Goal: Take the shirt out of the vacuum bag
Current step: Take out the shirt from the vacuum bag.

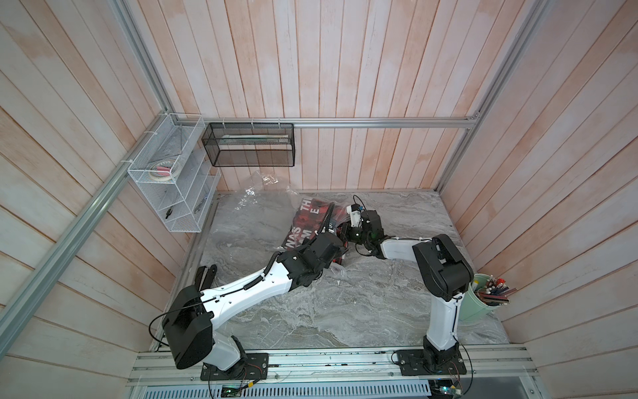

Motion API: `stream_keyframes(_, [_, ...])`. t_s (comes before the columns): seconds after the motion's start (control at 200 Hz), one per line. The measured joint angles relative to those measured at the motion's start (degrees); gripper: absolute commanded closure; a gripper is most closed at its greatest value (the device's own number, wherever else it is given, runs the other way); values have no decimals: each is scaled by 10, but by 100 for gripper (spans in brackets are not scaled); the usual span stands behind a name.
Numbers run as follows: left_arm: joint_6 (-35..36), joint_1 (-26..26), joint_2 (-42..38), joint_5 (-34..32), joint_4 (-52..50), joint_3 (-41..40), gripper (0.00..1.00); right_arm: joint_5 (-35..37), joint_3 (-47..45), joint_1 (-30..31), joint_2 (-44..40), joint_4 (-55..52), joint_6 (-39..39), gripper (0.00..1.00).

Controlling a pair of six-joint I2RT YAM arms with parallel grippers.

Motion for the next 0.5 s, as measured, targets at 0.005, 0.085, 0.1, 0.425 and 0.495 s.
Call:
stream_keyframes(0.005, [0, 0, 0, 0, 0, 0, 100, 1, 0, 0, 0, 0, 2, 87])
stream_keyframes(0.085, [-2, 0, 0, 0, 1, -3, 100, 5, 0, 4, -5, -2, 3, 95])
stream_keyframes(0.1, [-2, 0, 0, 0, 1, -3, 100, 4, 0, 4, -7, -2, 0, 97])
stream_keyframes(0.425, [-8, 5, -2, 3, 9, -7, 100, 5, -29, 9, -78, -4, 5, 100])
stream_keyframes(0.495, [-10, 5, -2, 3, 11, -7, 100, 3, -43, 9, -90, -3, 8, 100])
